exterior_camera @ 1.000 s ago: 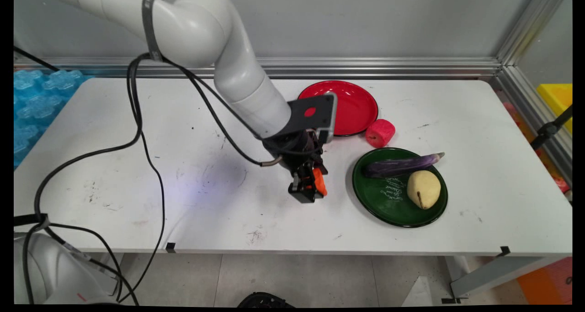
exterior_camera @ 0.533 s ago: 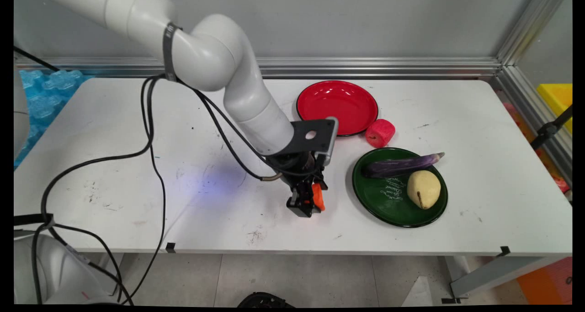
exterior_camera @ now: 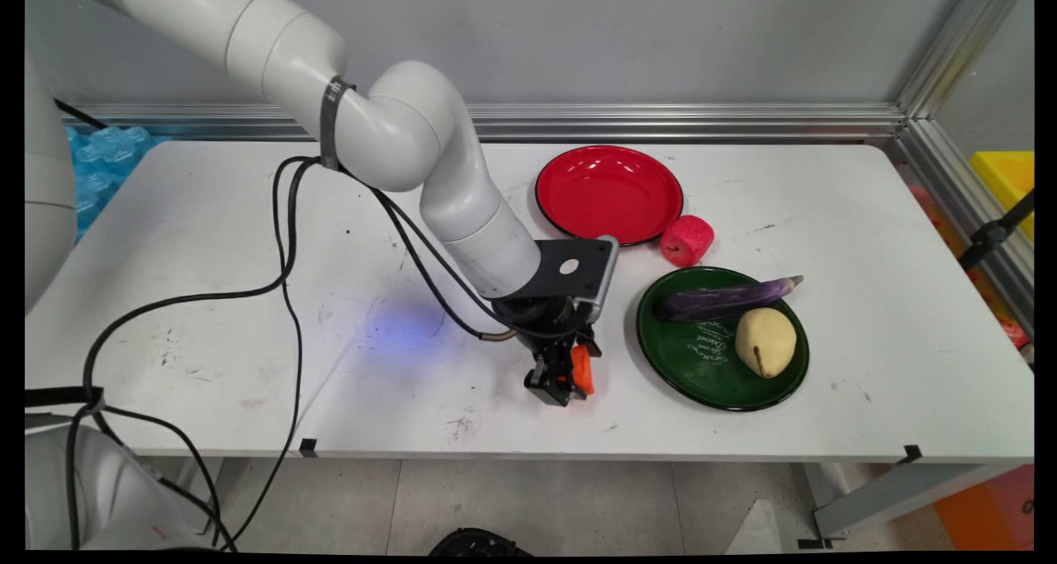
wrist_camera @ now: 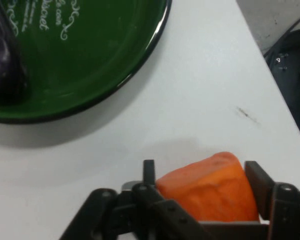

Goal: Place the picked object on the table

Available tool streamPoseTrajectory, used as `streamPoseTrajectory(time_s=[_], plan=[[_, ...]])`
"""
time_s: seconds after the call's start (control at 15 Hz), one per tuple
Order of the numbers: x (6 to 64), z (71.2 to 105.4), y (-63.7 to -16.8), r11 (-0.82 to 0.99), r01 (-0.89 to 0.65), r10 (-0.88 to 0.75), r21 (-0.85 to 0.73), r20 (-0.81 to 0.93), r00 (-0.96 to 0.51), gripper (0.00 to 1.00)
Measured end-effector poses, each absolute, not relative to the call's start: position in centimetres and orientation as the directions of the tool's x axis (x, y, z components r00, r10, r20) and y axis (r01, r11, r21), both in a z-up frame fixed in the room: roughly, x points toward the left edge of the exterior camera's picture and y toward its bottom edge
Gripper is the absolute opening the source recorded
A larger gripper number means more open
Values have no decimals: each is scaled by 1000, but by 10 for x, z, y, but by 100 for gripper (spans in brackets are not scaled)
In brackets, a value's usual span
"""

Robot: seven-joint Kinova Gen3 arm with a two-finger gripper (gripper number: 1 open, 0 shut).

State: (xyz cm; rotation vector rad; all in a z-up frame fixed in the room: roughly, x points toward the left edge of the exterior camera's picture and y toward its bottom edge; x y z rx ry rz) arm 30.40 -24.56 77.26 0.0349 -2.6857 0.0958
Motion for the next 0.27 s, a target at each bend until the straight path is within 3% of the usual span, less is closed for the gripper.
streamPoseTrajectory(time_s=[0.07,0.27], plan=[[304,772,-246,997,-35,-2,-66,443,-897,100],[305,775,-247,997,-23,16,-79,454,-891,100]])
